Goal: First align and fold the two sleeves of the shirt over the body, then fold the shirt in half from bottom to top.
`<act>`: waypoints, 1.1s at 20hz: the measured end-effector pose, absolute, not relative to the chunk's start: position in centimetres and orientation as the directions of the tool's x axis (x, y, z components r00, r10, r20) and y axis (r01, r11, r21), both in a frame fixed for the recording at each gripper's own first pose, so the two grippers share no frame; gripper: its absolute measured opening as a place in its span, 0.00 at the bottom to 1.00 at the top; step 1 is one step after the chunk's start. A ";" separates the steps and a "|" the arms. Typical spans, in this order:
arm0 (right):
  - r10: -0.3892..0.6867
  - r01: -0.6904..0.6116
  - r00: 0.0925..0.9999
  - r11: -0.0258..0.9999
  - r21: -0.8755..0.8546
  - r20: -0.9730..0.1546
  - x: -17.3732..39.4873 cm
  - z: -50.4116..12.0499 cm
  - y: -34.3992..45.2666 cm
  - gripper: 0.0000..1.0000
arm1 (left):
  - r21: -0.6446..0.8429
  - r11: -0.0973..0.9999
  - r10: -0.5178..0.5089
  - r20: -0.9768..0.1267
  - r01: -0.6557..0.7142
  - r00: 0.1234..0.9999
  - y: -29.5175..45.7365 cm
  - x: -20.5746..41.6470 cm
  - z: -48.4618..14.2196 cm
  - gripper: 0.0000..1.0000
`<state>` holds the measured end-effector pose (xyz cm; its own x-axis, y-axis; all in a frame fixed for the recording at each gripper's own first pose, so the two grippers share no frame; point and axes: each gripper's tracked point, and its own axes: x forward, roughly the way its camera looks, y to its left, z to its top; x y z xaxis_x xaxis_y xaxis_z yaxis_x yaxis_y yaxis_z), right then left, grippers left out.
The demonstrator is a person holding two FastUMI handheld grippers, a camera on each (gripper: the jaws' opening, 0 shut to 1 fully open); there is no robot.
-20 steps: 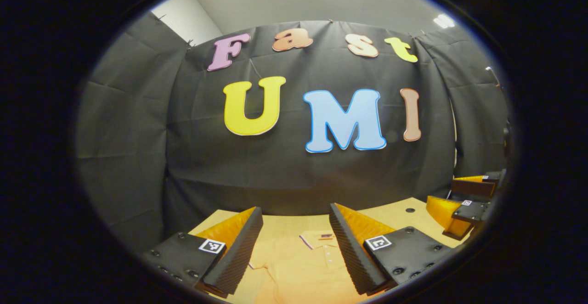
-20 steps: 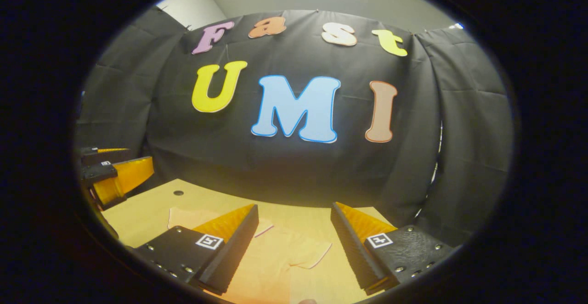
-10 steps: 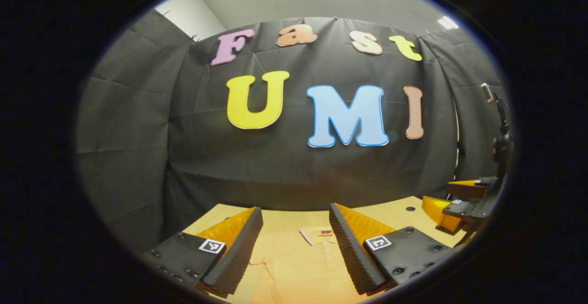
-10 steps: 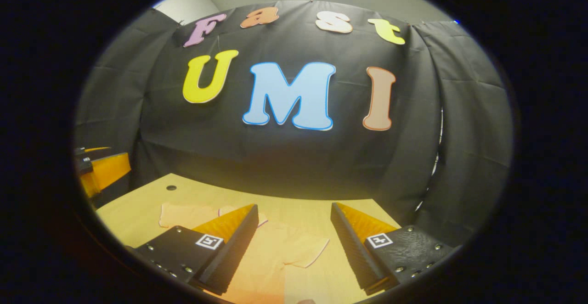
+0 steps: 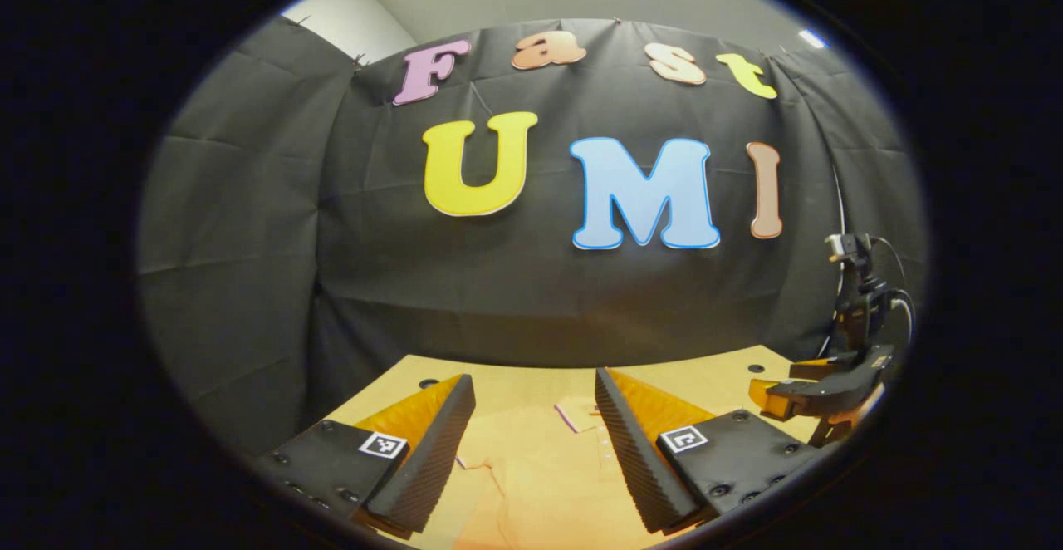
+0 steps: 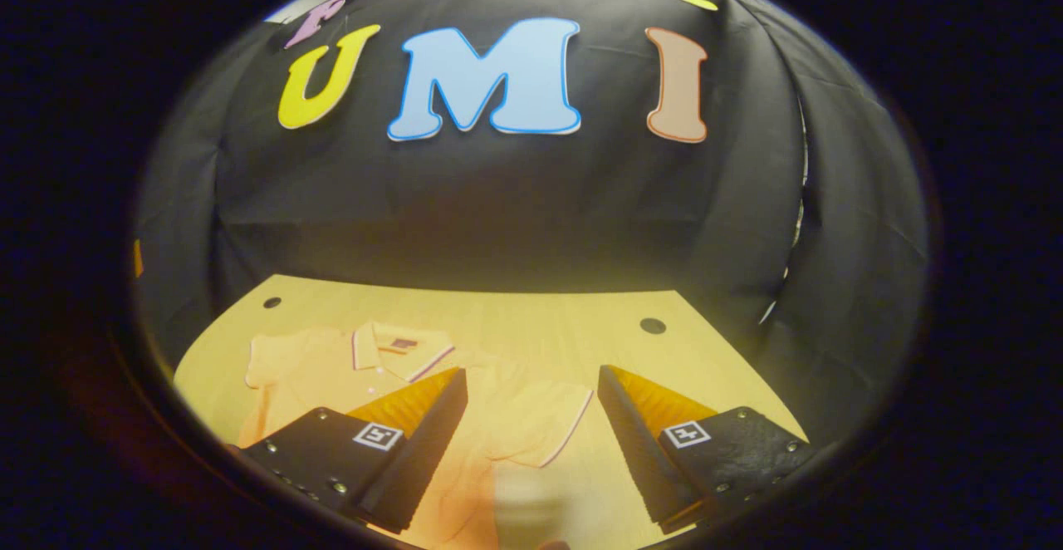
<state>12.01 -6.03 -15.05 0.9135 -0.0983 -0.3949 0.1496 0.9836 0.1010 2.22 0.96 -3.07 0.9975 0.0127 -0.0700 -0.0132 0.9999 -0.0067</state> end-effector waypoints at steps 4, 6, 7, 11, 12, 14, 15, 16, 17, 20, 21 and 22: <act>-0.101 0.172 0.889 0.978 0.121 -0.447 14.2 -17.8 -7.1 0.98 | -0.003 0.999 0.042 -0.072 -0.042 0.997 1.7 2.1 -3.2 0.96; -0.103 0.188 0.873 0.973 0.133 -0.476 15.4 -19.4 -7.5 0.98 | 0.002 0.999 0.052 -0.073 -0.052 0.996 2.0 2.2 -3.2 0.96; -0.101 0.194 0.861 0.971 0.137 -0.499 15.9 -20.4 -7.8 0.98 | 0.000 0.998 0.056 -0.074 -0.056 0.996 2.0 2.1 -3.3 0.96; -0.108 0.219 0.813 0.967 0.129 -0.572 17.5 -24.2 -8.4 0.98 | -0.017 0.997 0.068 -0.087 -0.070 0.994 2.2 1.8 -3.4 0.96; -0.104 0.220 0.802 0.967 0.130 -0.588 17.9 -25.1 -8.5 0.98 | -0.021 0.997 0.070 -0.093 -0.072 0.993 2.2 1.7 -3.7 0.96; -0.106 0.225 0.782 0.967 0.120 -0.614 18.6 -26.7 -8.6 0.98 | -0.027 0.997 0.075 -0.103 -0.078 0.992 2.3 1.6 -4.0 0.96; -0.111 0.229 0.770 0.967 0.110 -0.628 19.0 -27.4 -8.8 0.98 | -0.028 0.996 0.078 -0.107 -0.081 0.991 2.4 1.7 -4.0 0.96; -0.112 0.231 0.757 0.967 0.104 -0.644 19.3 -28.3 -8.9 0.98 | -0.028 0.996 0.080 -0.109 -0.084 0.991 2.5 1.5 -4.2 0.96; -0.108 0.231 0.744 0.968 0.102 -0.659 19.6 -28.9 -9.0 0.98 | -0.028 0.996 0.082 -0.113 -0.085 0.990 2.4 1.5 -4.4 0.96; -0.110 0.230 0.724 0.969 0.088 -0.681 20.5 -30.4 -9.4 0.98 | -0.038 0.995 0.088 -0.125 -0.093 0.988 2.5 1.3 -4.7 0.95; -0.105 0.236 0.718 0.967 0.098 -0.688 20.6 -30.7 -9.4 0.98 | -0.040 0.995 0.088 -0.131 -0.094 0.987 2.5 1.4 -4.8 0.95; -0.101 0.243 0.712 0.964 0.109 -0.695 20.7 -31.1 -9.4 0.98 | -0.040 0.994 0.091 -0.135 -0.097 0.987 2.5 1.4 -5.0 0.94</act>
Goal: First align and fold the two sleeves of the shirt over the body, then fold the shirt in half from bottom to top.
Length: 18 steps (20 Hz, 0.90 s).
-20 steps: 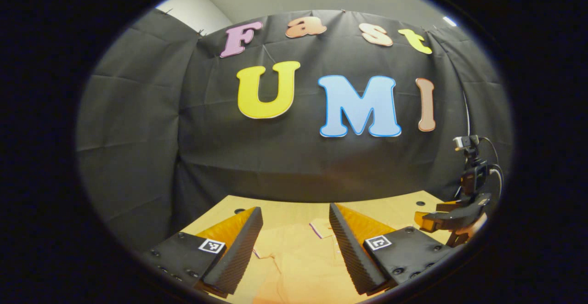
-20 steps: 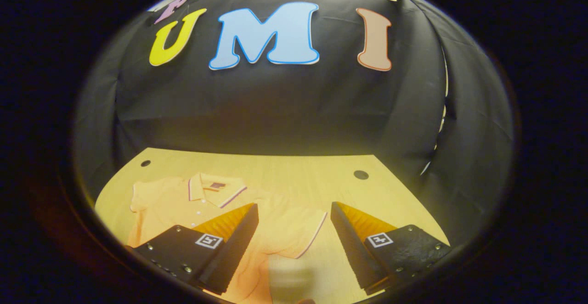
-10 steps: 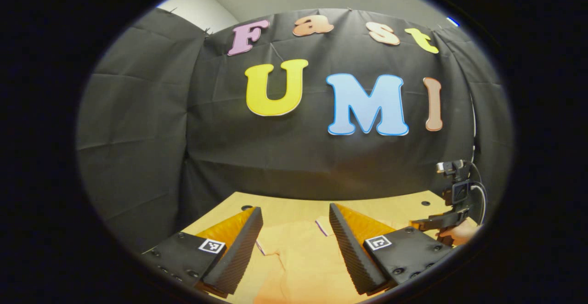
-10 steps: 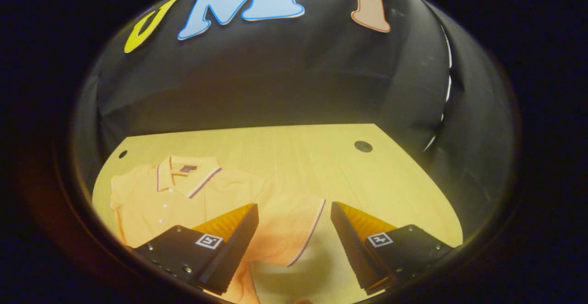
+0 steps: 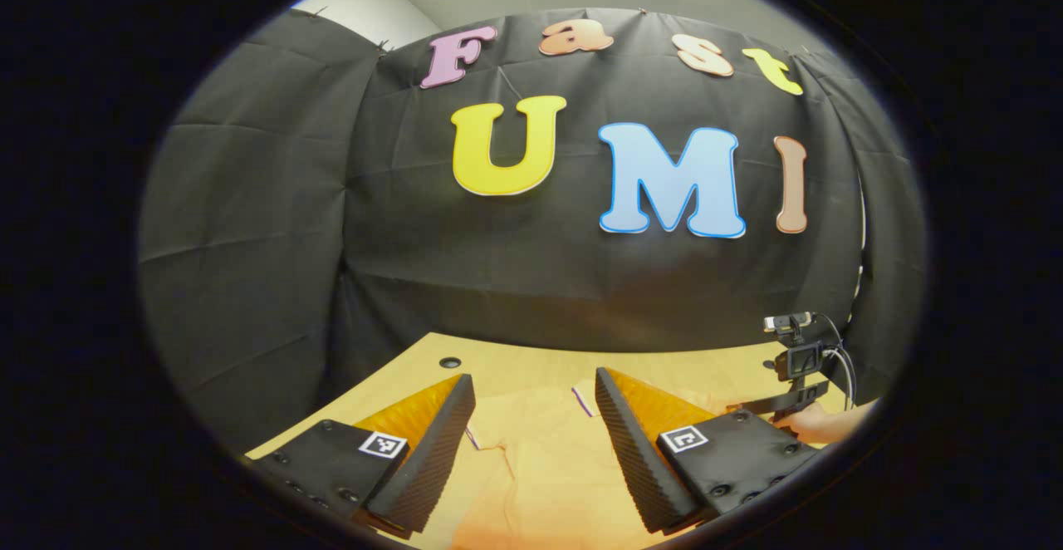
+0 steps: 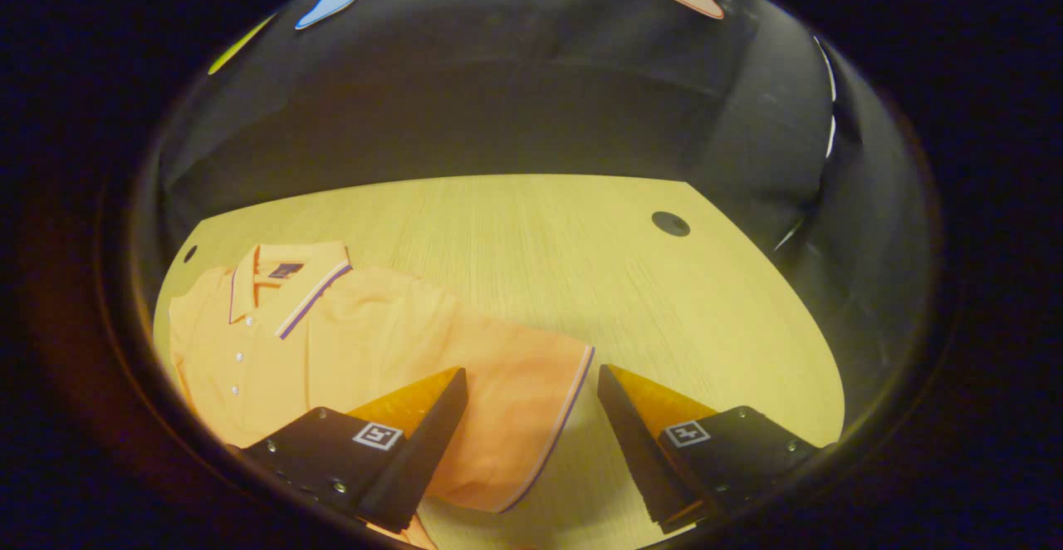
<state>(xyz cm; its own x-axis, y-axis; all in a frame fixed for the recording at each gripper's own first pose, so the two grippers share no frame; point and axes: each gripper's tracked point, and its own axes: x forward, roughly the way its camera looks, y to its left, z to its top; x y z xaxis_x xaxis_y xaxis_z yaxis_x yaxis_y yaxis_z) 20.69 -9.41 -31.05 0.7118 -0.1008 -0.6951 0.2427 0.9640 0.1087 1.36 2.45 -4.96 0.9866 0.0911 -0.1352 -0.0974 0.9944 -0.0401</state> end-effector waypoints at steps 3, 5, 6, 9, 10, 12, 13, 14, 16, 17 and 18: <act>-0.080 0.255 0.700 0.956 0.144 -0.709 20.8 -31.6 -9.4 0.98 | -0.037 0.994 0.097 -0.144 -0.104 0.985 2.4 1.3 -5.1 0.94; -0.044 0.249 0.694 0.951 0.182 -0.719 20.7 -31.6 -8.7 0.97 | -0.042 0.993 0.102 -0.144 -0.109 0.984 2.3 1.4 -5.1 0.95; -0.045 0.254 0.691 0.950 0.184 -0.721 20.5 -31.8 -8.9 0.84 | -0.046 0.993 0.102 -0.145 -0.110 0.984 2.2 1.3 -5.2 0.95; -0.044 0.274 0.682 0.941 0.199 -0.730 20.4 -31.9 -9.4 0.60 | -0.051 0.992 0.106 -0.145 -0.115 0.984 2.1 0.9 -5.3 0.95; -0.044 0.286 0.677 0.936 0.208 -0.734 20.2 -32.0 -9.7 0.46 | -0.049 0.992 0.109 -0.145 -0.118 0.983 2.1 0.8 -5.3 0.96; -0.032 0.311 0.675 0.918 0.246 -0.737 20.3 -31.8 -9.7 0.23 | -0.049 0.991 0.117 -0.142 -0.125 0.983 2.0 0.7 -5.2 0.96; -0.022 0.315 0.683 0.911 0.267 -0.730 20.5 -31.6 -9.7 0.12 | -0.048 0.991 0.121 -0.141 -0.129 0.983 2.0 0.5 -5.1 0.96; -0.009 0.309 0.685 0.909 0.279 -0.728 20.5 -31.7 -9.4 0.11 | -0.046 0.990 0.125 -0.140 -0.133 0.982 2.0 0.2 -5.1 0.96; -0.016 0.309 0.691 0.910 0.275 -0.723 20.7 -31.6 -9.5 0.03 | -0.041 0.989 0.134 -0.141 -0.141 0.981 1.9 0.0 -5.2 0.95; -0.012 0.300 0.700 0.912 0.279 -0.714 20.9 -31.2 -9.3 0.02 | -0.036 0.989 0.139 -0.138 -0.145 0.981 2.0 -0.3 -5.1 0.95; -0.020 0.296 0.709 0.916 0.272 -0.705 20.9 -30.9 -9.4 0.02 | -0.030 0.988 0.144 -0.136 -0.149 0.980 1.9 -0.3 -5.0 0.95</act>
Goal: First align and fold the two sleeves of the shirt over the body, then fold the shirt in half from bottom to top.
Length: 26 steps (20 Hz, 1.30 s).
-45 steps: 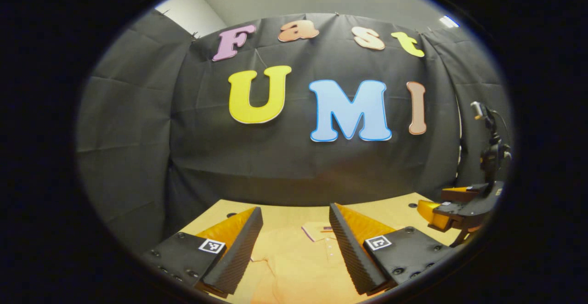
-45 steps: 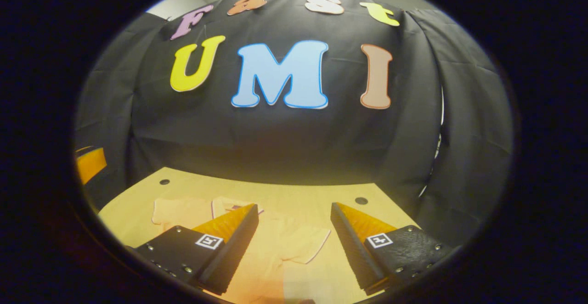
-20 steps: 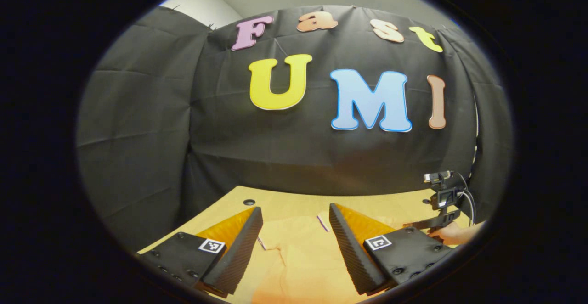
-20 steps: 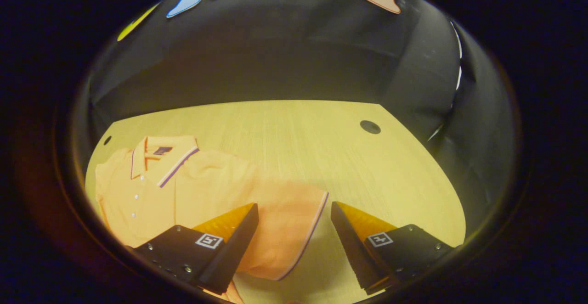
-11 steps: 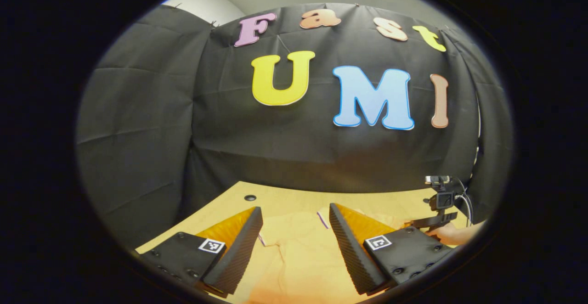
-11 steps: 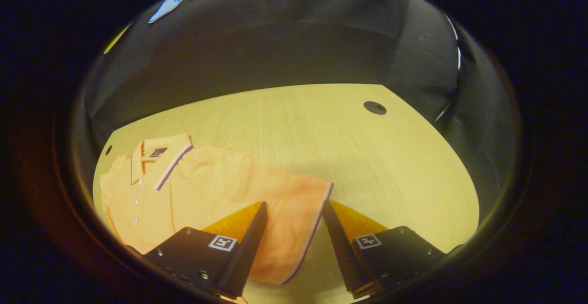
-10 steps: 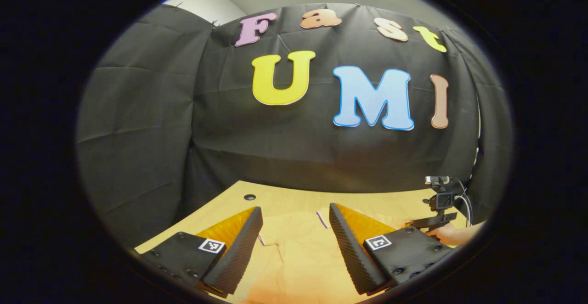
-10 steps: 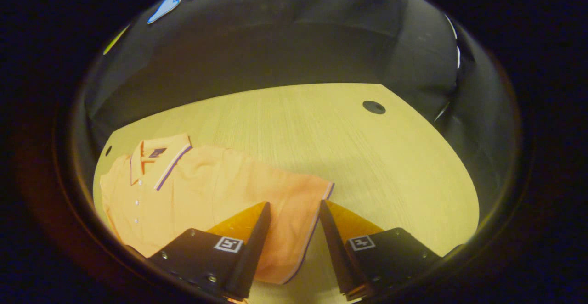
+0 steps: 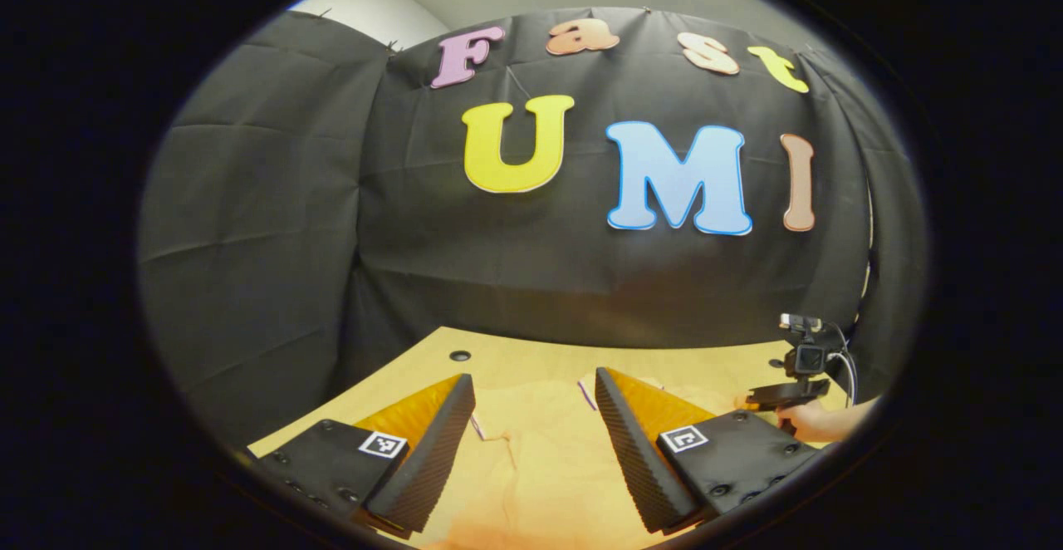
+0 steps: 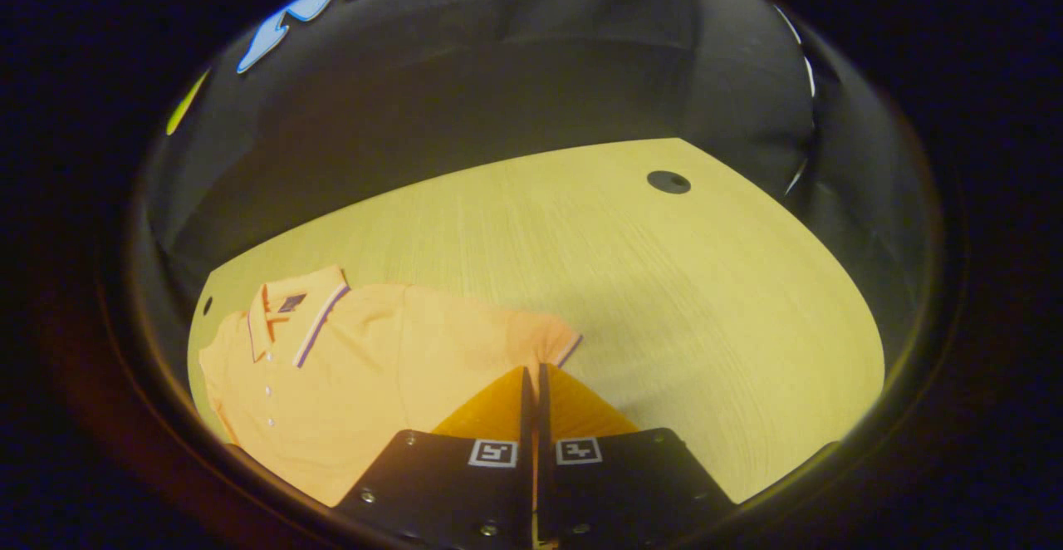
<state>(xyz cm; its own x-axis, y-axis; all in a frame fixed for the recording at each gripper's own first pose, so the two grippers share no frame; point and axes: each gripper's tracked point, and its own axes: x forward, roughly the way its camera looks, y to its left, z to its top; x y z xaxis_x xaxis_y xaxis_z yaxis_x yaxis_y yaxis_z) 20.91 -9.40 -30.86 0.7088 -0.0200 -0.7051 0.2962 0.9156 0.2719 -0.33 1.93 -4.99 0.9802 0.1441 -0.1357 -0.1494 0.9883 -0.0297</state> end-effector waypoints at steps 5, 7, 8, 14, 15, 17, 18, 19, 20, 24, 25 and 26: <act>0.005 0.225 0.768 0.934 0.277 -0.640 21.6 -27.2 -8.3 0.03 | -0.023 0.987 0.155 -0.109 -0.158 0.982 2.1 -0.7 -4.2 0.95; 0.038 0.194 0.789 0.932 0.307 -0.613 22.0 -25.7 -7.2 0.02 | -0.028 0.988 0.147 -0.101 -0.151 0.984 2.0 -0.5 -4.0 0.95; 0.057 0.173 0.799 0.931 0.321 -0.599 22.2 -25.0 -6.5 0.02 | -0.032 0.988 0.145 -0.100 -0.148 0.984 2.0 -0.3 -4.1 0.95; 0.131 0.060 0.808 0.952 0.301 -0.575 22.4 -23.4 -2.5 0.02 | -0.022 0.990 0.138 -0.101 -0.141 0.985 3.0 0.0 -4.2 0.94; 0.135 0.043 0.809 0.957 0.287 -0.572 22.4 -23.2 -2.0 0.02 | -0.023 0.989 0.142 -0.105 -0.145 0.984 3.2 0.1 -4.3 0.94; 0.147 0.009 0.805 0.966 0.259 -0.574 22.4 -23.4 -0.9 0.04 | -0.029 0.988 0.149 -0.106 -0.153 0.983 3.8 0.0 -4.3 0.95; 0.150 -0.003 0.801 0.969 0.246 -0.579 22.3 -23.5 -0.5 0.04 | -0.029 0.987 0.154 -0.108 -0.158 0.982 4.1 -0.2 -4.5 0.96; 0.154 -0.014 0.799 0.971 0.239 -0.581 22.2 -23.4 0.0 0.04 | -0.027 0.986 0.163 -0.112 -0.167 0.980 4.5 -0.3 -4.6 0.95; 0.158 -0.021 0.796 0.972 0.234 -0.584 22.1 -23.5 0.5 0.04 | -0.028 0.984 0.169 -0.117 -0.173 0.979 4.8 -0.2 -4.8 0.95; 0.176 -0.045 0.775 0.973 0.224 -0.607 21.6 -24.3 2.0 0.07 | -0.038 0.979 0.195 -0.133 -0.202 0.972 6.2 -1.0 -5.2 0.96; 0.174 -0.047 0.772 0.975 0.217 -0.612 21.7 -24.5 2.2 0.07 | -0.039 0.978 0.200 -0.134 -0.207 0.971 6.6 -1.2 -5.3 0.96; 0.168 -0.047 0.767 0.977 0.207 -0.619 21.5 -24.7 2.2 0.08 | -0.040 0.977 0.204 -0.137 -0.211 0.969 6.8 -1.5 -5.5 0.96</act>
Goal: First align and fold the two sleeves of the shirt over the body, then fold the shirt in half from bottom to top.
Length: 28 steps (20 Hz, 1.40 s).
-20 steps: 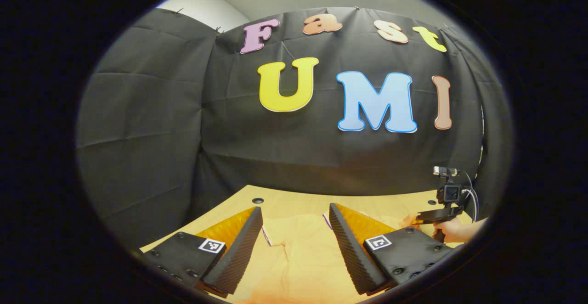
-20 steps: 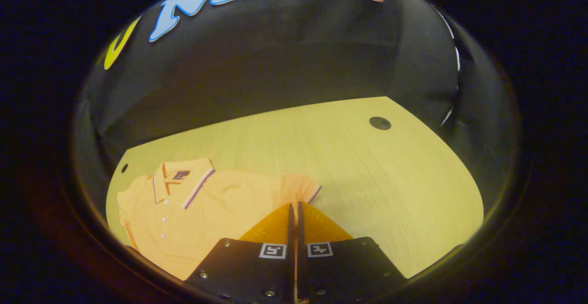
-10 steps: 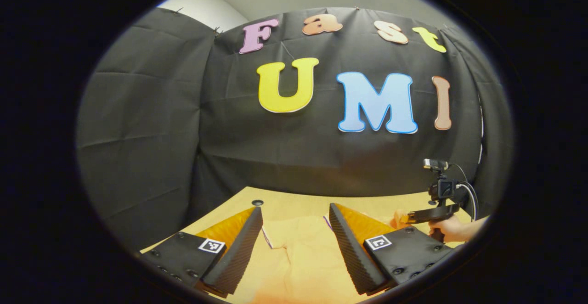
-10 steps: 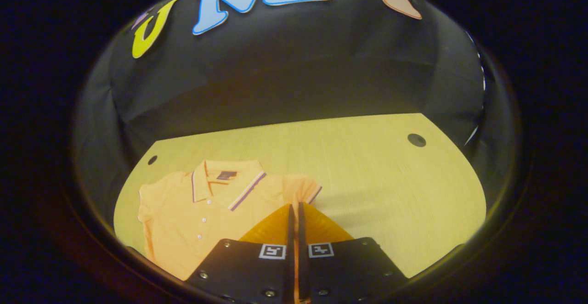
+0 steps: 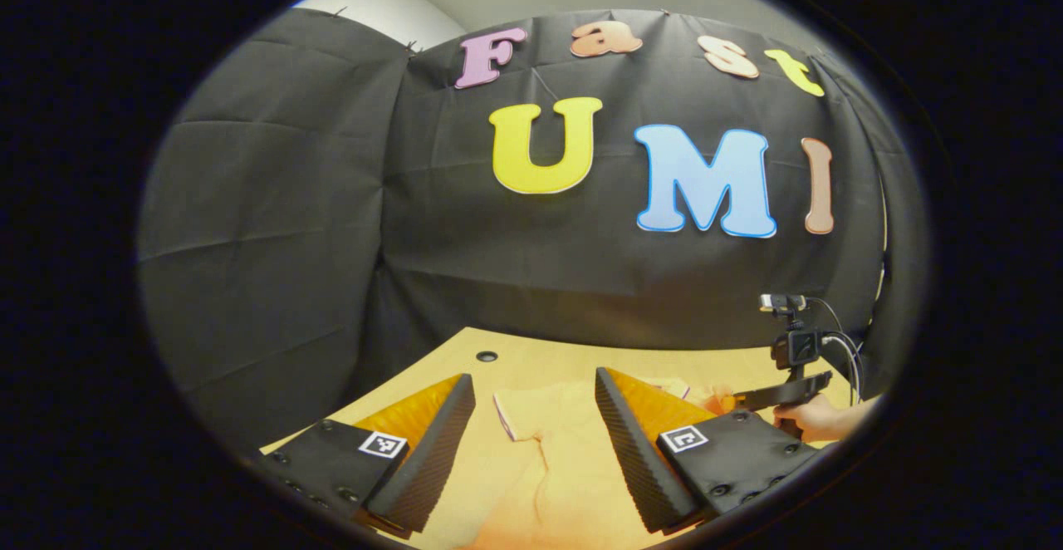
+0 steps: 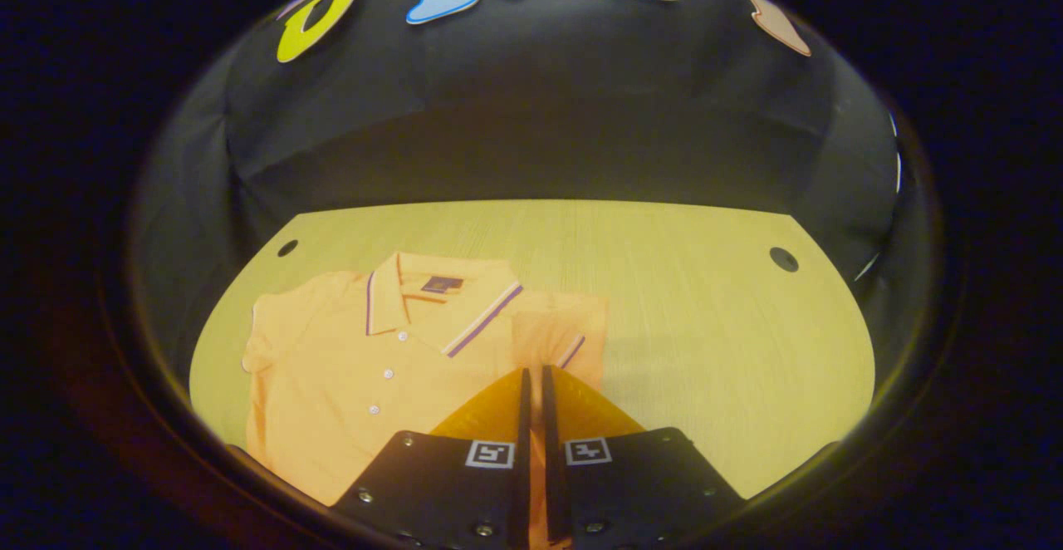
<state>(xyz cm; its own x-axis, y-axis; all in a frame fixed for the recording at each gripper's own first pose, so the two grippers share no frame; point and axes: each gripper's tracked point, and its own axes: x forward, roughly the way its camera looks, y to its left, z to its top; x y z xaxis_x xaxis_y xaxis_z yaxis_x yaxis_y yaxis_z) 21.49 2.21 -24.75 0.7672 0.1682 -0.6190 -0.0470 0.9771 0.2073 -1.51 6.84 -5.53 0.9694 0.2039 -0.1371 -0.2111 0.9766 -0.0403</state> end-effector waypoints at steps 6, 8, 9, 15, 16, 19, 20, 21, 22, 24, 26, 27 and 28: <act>0.163 -0.060 0.758 0.982 0.180 -0.632 20.6 -24.5 2.9 0.22 | -0.050 0.977 0.198 -0.134 -0.207 0.971 7.9 -2.2 -5.7 0.96; 0.161 -0.055 0.763 0.981 0.185 -0.626 20.1 -23.9 3.0 0.35 | -0.056 0.980 0.184 -0.136 -0.193 0.974 8.2 -1.9 -6.0 0.95; 0.163 -0.055 0.770 0.980 0.191 -0.617 19.9 -23.3 3.0 0.40 | -0.057 0.981 0.176 -0.135 -0.185 0.975 8.3 -1.7 -6.1 0.95; 0.139 -0.015 0.825 0.974 0.225 -0.548 17.8 -18.5 3.3 0.87 | -0.069 0.990 0.111 -0.153 -0.123 0.982 9.4 1.3 -7.6 0.95; 0.133 -0.008 0.836 0.973 0.230 -0.533 17.4 -17.6 3.4 0.98 | -0.079 0.991 0.095 -0.161 -0.109 0.982 9.6 1.9 -8.1 0.96; 0.114 0.007 0.859 0.972 0.234 -0.499 15.7 -14.7 3.8 0.98 | -0.093 0.993 0.058 -0.177 -0.075 0.983 10.0 4.3 -9.4 0.96; 0.107 0.011 0.868 0.972 0.235 -0.486 15.0 -13.8 4.0 0.98 | -0.091 0.994 0.049 -0.182 -0.066 0.982 10.3 5.1 -10.0 0.97; 0.099 0.018 0.876 0.971 0.237 -0.473 14.4 -12.8 4.2 0.98 | -0.090 0.995 0.034 -0.186 -0.052 0.982 10.4 5.9 -10.4 0.96; 0.089 0.026 0.884 0.971 0.237 -0.459 13.8 -11.8 4.4 0.98 | -0.090 0.995 0.027 -0.190 -0.045 0.981 10.7 6.7 -11.0 0.95; 0.067 0.044 0.895 0.971 0.237 -0.441 12.5 -10.3 4.9 0.98 | -0.090 0.995 0.024 -0.207 -0.044 0.978 11.6 8.7 -12.4 0.96; 0.039 0.060 0.907 0.974 0.220 -0.420 11.2 -8.7 5.4 0.98 | -0.095 0.995 0.009 -0.235 -0.033 0.972 12.2 10.5 -14.1 0.96; 0.025 0.067 0.912 0.975 0.210 -0.409 10.6 -7.9 5.6 0.98 | -0.096 0.995 0.003 -0.252 -0.028 0.968 12.5 11.4 -15.2 0.95; 0.009 0.077 0.917 0.977 0.198 -0.399 9.8 -7.2 5.9 0.98 | -0.096 0.995 -0.002 -0.269 -0.025 0.963 12.8 12.3 -16.3 0.95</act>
